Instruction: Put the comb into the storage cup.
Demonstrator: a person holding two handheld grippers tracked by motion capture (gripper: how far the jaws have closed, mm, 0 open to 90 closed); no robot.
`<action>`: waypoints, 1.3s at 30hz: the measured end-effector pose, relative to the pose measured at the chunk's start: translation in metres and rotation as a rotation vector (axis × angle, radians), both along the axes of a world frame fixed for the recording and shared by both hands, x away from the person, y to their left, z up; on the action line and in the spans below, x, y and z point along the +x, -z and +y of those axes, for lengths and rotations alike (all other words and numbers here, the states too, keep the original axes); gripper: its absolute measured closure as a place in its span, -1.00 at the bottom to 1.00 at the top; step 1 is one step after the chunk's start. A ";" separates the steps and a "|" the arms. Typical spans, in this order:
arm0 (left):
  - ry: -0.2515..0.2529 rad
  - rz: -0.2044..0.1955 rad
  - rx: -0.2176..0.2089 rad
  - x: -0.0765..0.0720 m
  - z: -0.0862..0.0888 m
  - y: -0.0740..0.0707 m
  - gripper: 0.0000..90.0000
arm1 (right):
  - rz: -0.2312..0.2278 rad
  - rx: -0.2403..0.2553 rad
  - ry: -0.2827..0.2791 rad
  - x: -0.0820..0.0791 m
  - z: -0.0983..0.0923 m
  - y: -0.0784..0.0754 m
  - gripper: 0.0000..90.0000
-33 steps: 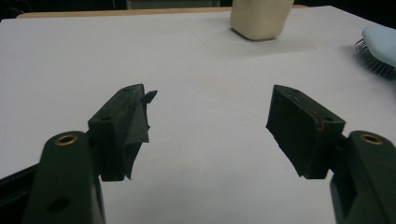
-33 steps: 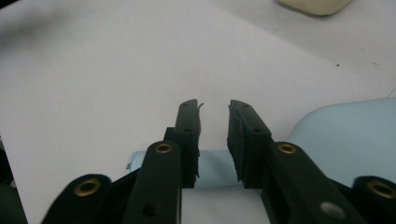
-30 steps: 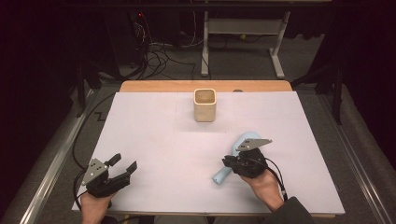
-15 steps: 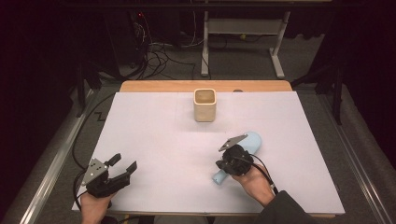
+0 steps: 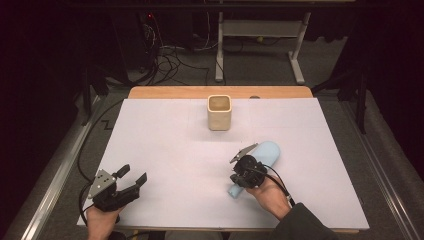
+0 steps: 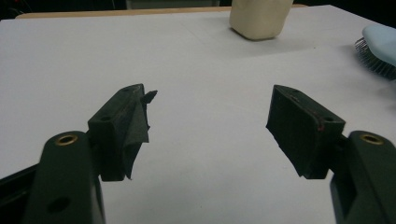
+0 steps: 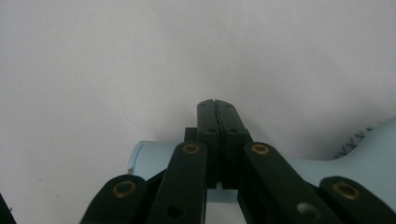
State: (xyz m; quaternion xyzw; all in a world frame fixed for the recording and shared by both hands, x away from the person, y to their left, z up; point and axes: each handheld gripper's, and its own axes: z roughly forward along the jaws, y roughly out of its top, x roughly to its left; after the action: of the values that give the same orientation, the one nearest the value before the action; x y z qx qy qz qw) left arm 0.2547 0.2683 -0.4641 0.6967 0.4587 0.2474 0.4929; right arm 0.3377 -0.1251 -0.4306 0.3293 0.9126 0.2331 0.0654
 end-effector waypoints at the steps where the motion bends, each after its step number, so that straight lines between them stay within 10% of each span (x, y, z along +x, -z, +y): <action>1: 0.000 0.000 0.000 0.000 0.000 0.000 -0.34 | 0.000 0.000 0.000 0.000 0.000 0.000 1.00; 39: -0.001 0.007 0.005 0.001 -0.001 0.000 -0.33 | 0.047 -0.061 -0.004 -0.012 -0.017 -0.001 1.00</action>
State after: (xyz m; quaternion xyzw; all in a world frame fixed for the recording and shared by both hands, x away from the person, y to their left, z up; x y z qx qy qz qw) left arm 0.2553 0.2678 -0.4645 0.6986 0.4602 0.2463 0.4893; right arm 0.3262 -0.1423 -0.4295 0.3307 0.9213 0.1975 0.0533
